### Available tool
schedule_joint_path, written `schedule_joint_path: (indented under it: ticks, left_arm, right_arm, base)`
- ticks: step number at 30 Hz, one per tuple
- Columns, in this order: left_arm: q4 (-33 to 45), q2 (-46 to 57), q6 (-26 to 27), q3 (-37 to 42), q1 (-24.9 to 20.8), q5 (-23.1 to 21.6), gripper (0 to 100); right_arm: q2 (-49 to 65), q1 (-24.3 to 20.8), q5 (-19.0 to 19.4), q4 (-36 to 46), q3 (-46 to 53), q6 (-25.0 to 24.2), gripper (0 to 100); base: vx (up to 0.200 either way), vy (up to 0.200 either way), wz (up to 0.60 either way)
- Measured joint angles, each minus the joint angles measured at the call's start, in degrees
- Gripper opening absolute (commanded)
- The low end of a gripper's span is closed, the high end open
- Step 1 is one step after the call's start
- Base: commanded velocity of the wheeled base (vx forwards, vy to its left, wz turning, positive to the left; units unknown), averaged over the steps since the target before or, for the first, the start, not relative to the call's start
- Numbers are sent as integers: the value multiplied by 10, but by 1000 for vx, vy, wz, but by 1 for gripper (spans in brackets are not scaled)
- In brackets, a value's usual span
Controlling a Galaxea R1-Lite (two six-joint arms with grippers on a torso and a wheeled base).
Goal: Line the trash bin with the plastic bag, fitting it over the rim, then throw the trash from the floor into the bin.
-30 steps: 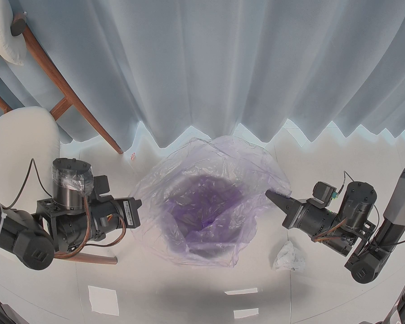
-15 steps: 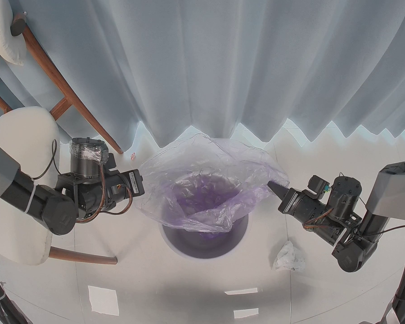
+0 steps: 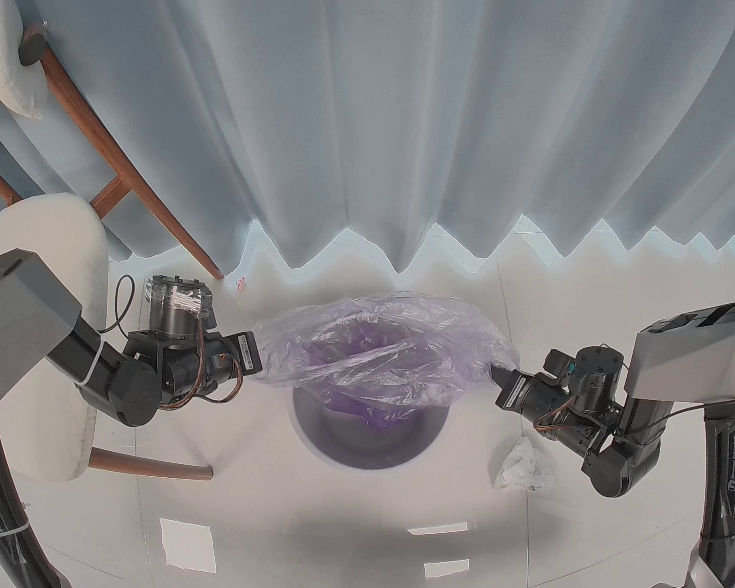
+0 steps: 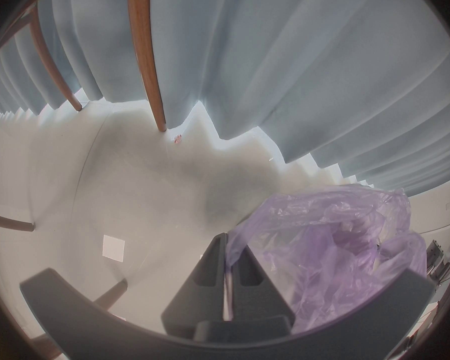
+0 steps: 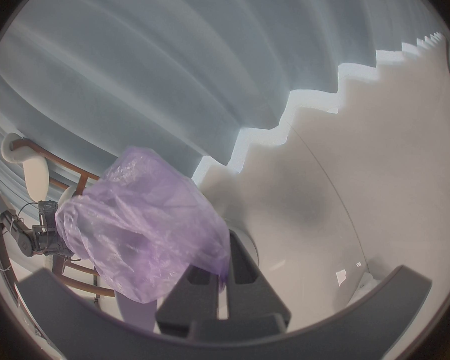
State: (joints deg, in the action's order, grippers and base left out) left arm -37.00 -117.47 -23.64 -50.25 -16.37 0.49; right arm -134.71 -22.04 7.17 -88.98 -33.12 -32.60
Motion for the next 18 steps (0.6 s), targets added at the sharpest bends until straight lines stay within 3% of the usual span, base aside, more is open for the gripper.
schedule_joint_path:
  ticks: [11, 18]
  left_arm:
    - [-16, 6, 1, 64, -6, 1, 0]
    - [-89, 28, 2, 132, -12, 4, 0]
  right_arm:
    - [-9, -10, 0, 0, 34, 4, 0]
    - [5, -30, 1, 0, 69, 3, 0]
  base:
    - [0, 0, 0]
    - [0, 0, 0]
